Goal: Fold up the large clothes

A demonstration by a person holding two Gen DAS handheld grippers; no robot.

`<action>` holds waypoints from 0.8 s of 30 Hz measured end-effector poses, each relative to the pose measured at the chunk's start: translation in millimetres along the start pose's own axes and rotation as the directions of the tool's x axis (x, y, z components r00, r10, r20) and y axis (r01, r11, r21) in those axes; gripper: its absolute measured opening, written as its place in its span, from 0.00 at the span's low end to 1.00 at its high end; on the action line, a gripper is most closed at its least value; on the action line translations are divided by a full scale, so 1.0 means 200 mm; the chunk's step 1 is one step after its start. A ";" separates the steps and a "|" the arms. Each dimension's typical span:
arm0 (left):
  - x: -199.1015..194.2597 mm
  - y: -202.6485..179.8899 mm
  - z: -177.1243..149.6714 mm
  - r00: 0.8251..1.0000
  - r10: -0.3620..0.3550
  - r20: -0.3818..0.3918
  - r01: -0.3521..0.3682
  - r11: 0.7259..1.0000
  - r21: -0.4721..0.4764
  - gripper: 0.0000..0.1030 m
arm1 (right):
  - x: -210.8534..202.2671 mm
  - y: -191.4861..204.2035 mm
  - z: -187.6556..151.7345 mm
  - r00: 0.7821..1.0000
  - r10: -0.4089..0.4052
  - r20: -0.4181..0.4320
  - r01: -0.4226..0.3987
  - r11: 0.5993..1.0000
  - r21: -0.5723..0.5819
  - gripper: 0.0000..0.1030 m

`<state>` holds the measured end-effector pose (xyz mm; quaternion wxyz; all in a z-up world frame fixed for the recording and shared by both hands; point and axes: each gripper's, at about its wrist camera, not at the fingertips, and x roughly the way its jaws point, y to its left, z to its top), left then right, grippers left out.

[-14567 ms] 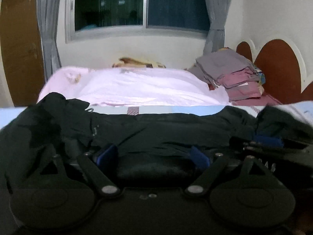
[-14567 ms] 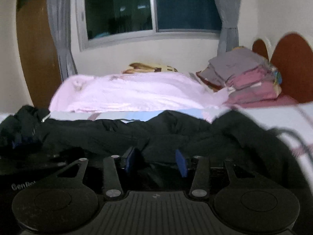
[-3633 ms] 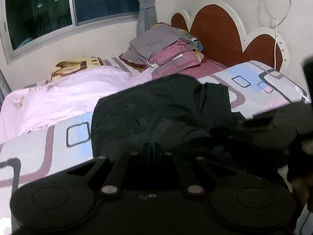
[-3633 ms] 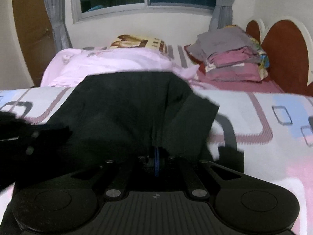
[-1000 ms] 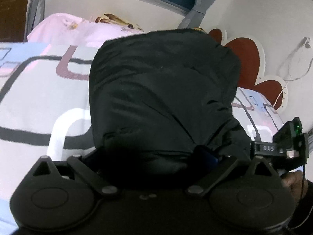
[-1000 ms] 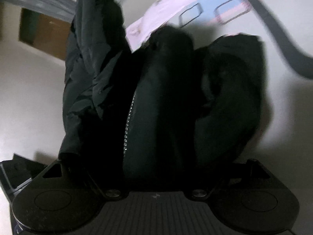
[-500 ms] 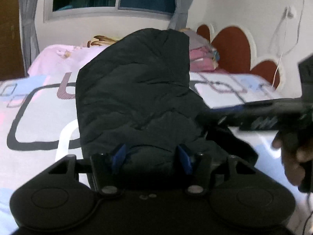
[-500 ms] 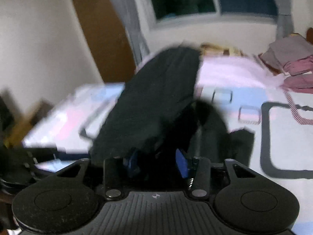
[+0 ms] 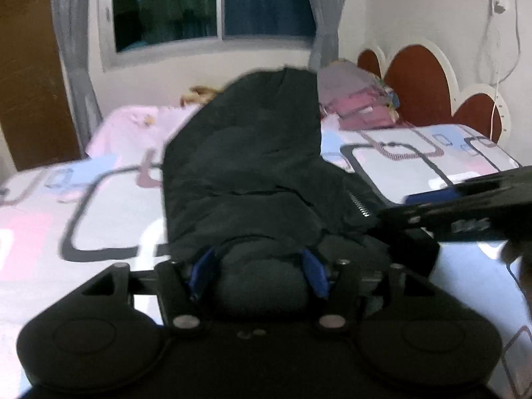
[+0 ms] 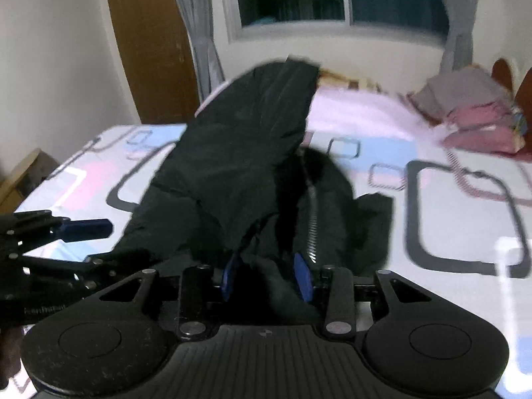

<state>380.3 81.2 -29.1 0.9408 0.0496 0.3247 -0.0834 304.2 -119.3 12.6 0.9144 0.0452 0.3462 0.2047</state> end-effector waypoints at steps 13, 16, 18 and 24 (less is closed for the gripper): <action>-0.82 -0.30 -0.44 0.984 0.164 0.064 -0.155 0.980 -0.125 1.00 | -0.73 0.17 -0.60 0.987 -0.159 0.011 0.159 0.987 -0.014 1.00; -0.98 -0.38 -0.50 0.986 0.154 0.068 -0.147 0.984 -0.097 1.00 | -0.88 0.22 -0.71 0.986 -0.163 0.029 0.163 0.987 0.003 1.00; -1.07 -0.42 -0.53 0.984 0.154 0.085 -0.145 0.984 -0.100 1.00 | -0.96 0.26 -0.77 0.981 -0.188 0.045 0.188 0.982 -0.006 1.00; -1.19 -0.49 -0.59 0.983 0.157 0.099 -0.148 0.984 -0.099 1.00 | -1.11 0.30 -0.85 0.977 -0.201 0.065 0.201 0.980 0.007 1.00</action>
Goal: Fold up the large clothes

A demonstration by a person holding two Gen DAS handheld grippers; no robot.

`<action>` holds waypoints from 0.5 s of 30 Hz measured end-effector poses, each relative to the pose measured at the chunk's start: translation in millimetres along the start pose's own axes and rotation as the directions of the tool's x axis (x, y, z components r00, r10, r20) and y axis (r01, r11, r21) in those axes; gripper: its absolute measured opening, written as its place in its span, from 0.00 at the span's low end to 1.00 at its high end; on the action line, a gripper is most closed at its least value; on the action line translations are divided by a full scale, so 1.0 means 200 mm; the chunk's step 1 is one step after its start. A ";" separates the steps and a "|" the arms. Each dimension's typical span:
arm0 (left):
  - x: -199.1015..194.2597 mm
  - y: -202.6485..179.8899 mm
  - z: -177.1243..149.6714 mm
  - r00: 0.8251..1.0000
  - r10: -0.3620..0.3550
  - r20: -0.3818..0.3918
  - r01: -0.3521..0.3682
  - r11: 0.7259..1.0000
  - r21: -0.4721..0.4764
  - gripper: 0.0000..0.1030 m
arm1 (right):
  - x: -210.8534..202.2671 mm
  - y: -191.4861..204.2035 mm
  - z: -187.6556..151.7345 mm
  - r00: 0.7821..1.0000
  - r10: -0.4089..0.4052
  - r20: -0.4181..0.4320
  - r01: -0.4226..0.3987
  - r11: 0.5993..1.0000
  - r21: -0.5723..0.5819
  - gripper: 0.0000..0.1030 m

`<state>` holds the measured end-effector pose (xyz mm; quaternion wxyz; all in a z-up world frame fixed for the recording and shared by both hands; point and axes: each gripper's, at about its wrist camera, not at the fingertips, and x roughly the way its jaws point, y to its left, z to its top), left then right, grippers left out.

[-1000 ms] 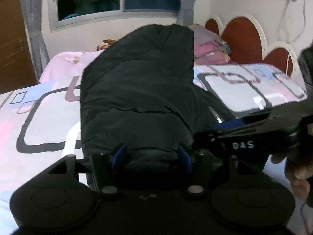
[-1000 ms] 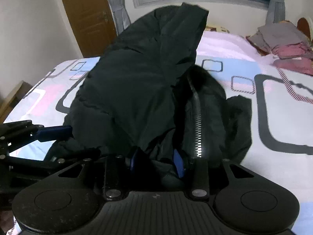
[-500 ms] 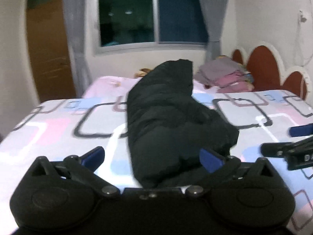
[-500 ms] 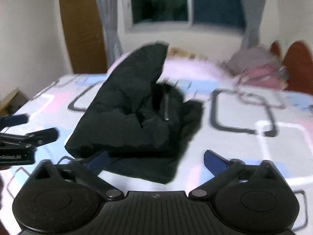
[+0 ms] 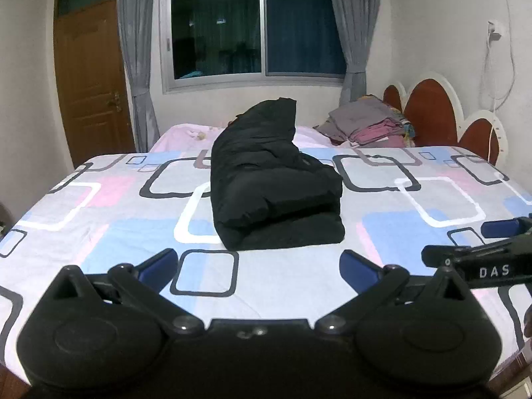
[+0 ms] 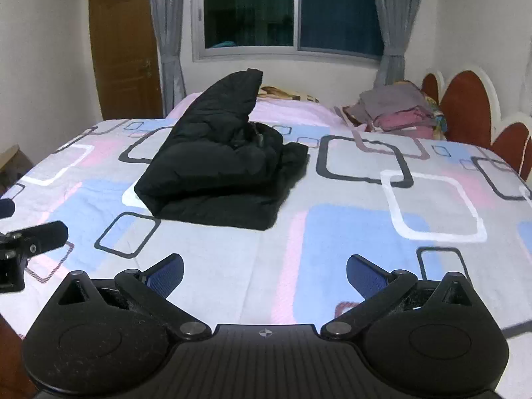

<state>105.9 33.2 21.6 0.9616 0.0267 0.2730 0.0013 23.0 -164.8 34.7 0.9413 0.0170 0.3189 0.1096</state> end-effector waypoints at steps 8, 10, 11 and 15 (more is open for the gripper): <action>-0.08 -0.05 -0.02 1.000 -0.022 0.018 0.022 1.000 0.005 1.00 | -0.10 0.00 -0.02 0.999 -0.027 0.018 0.027 1.000 0.000 1.00; -0.09 -0.05 -0.02 0.999 -0.028 0.021 0.028 1.000 0.007 1.00 | -0.11 0.00 -0.03 0.999 -0.032 0.018 0.032 0.999 0.004 1.00; -0.09 -0.06 -0.03 0.999 -0.030 0.020 0.030 1.000 0.009 1.00 | -0.12 0.00 -0.03 0.999 -0.029 0.021 0.029 1.000 0.008 1.00; -0.09 -0.06 -0.03 0.999 -0.035 0.022 0.034 0.999 0.013 1.00 | -0.14 0.00 -0.02 0.999 -0.032 0.030 0.032 0.999 0.005 1.00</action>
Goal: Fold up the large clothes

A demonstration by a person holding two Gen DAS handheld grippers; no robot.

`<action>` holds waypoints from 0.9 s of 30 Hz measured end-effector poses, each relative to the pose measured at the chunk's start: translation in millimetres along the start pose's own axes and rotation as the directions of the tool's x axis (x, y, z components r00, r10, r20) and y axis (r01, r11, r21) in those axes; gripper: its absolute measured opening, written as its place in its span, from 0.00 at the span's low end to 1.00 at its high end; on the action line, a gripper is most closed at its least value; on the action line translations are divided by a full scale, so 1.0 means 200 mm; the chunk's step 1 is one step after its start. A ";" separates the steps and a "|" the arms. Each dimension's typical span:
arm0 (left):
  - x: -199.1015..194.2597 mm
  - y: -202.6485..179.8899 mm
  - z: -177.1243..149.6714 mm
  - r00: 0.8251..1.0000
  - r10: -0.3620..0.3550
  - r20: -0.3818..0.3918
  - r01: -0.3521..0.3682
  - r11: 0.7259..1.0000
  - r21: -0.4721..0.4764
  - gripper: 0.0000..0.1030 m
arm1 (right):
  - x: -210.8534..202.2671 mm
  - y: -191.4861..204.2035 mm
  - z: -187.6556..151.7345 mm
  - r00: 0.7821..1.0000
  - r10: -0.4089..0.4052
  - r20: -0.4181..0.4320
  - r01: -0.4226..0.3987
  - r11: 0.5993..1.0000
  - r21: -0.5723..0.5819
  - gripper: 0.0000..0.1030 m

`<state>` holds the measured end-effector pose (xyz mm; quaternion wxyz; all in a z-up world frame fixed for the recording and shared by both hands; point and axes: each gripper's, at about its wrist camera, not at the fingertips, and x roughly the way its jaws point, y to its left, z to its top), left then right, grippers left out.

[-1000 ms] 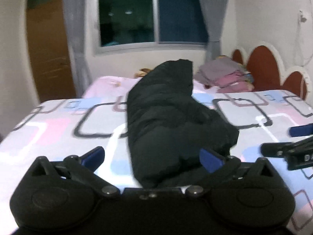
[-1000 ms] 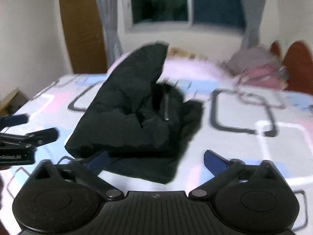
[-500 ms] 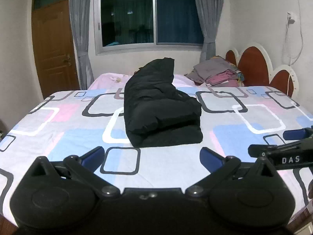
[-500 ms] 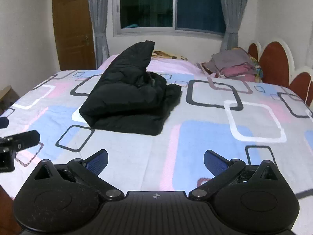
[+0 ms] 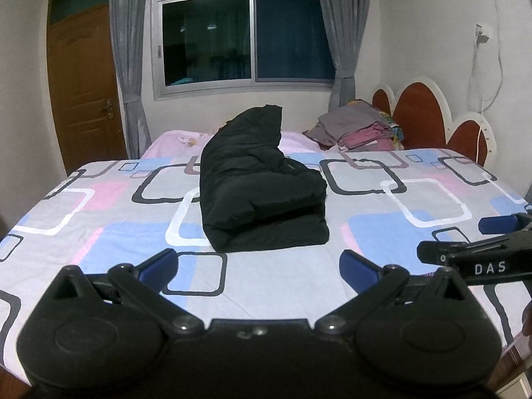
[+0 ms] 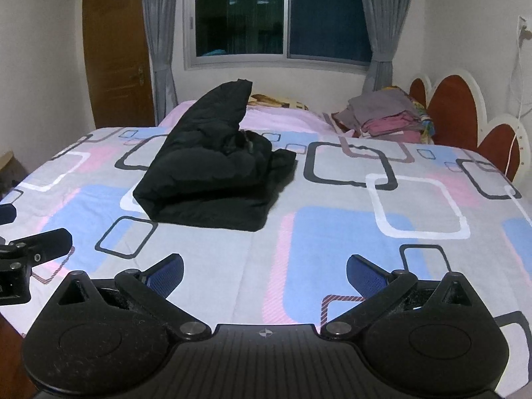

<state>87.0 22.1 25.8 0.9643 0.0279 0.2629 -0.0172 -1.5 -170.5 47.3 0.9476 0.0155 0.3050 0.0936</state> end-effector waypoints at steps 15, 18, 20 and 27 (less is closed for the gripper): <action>-0.02 0.04 0.00 1.000 0.004 0.009 -0.004 1.000 -0.006 1.00 | -0.02 0.02 0.04 1.000 0.010 0.017 -0.010 1.000 -0.014 1.00; -0.02 0.05 0.00 1.000 0.005 0.009 -0.005 1.000 -0.005 1.00 | -0.03 0.02 0.04 1.000 0.013 0.018 -0.012 1.000 -0.014 1.00; -0.02 0.05 0.01 1.000 0.006 0.011 -0.006 1.000 -0.010 1.00 | -0.03 0.02 0.04 1.000 0.014 0.018 -0.013 1.000 -0.018 1.00; -0.02 0.07 0.01 1.000 0.002 0.018 -0.001 1.000 -0.006 1.00 | -0.04 0.00 0.05 1.000 0.012 0.024 -0.011 1.000 -0.019 1.00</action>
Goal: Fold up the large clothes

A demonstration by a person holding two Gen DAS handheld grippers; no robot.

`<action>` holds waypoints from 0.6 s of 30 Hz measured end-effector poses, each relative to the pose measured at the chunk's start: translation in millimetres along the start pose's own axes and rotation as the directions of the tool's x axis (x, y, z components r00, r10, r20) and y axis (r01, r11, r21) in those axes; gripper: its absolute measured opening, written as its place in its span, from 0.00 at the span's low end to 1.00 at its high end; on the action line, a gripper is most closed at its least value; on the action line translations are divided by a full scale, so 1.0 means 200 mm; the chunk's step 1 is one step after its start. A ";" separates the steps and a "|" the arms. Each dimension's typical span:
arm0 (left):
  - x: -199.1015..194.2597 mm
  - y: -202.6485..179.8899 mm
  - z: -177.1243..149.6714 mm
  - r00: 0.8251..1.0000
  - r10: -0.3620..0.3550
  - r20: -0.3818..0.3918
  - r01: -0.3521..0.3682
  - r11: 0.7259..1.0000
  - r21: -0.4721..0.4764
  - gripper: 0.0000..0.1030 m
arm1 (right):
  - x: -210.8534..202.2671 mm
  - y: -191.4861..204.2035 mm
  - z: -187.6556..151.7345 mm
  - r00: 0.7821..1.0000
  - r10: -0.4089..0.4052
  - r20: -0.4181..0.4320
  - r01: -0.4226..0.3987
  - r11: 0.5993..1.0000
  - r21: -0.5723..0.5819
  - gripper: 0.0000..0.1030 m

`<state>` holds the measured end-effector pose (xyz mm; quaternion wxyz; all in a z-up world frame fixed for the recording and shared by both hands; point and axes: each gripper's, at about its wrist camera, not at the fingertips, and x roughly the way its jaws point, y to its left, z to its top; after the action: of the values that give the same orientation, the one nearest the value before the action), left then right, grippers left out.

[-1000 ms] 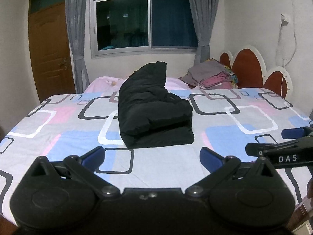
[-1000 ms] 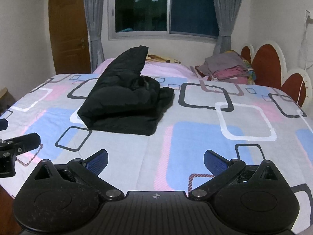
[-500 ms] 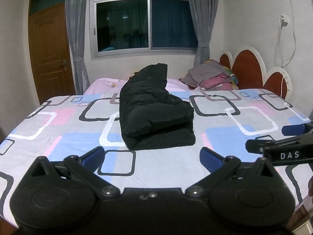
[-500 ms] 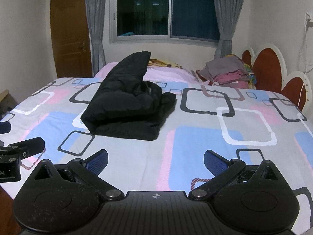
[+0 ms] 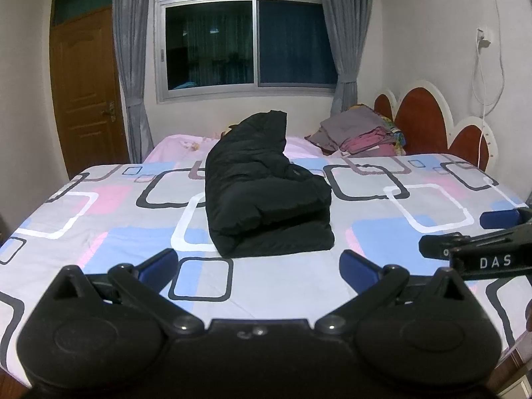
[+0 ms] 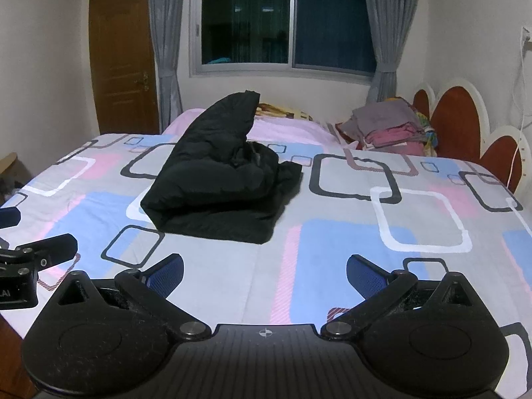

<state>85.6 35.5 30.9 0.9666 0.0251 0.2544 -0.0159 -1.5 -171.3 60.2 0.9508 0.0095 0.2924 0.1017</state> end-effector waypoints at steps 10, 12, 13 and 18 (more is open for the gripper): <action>-0.01 0.00 0.00 1.000 -0.004 0.007 0.004 1.000 0.007 1.00 | -0.01 -0.02 0.01 1.000 0.007 0.003 -0.007 1.000 -0.003 1.00; -0.01 0.00 0.00 1.000 -0.006 0.009 0.006 1.000 0.007 1.00 | -0.01 -0.02 0.01 1.000 0.008 0.003 -0.008 1.000 -0.005 1.00; -0.01 0.00 0.01 1.000 -0.006 0.010 0.005 1.000 0.009 1.00 | -0.01 -0.02 0.01 1.000 0.008 0.002 -0.008 1.000 -0.005 1.00; -0.01 0.00 0.01 1.000 -0.006 0.010 0.006 1.000 0.009 1.00 | -0.02 -0.02 0.02 1.000 0.010 0.003 -0.010 1.000 -0.011 1.00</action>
<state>84.2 35.5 33.8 0.9677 0.0288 0.2497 -0.0200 -1.7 -175.2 65.8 0.9507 0.0057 0.2905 0.1080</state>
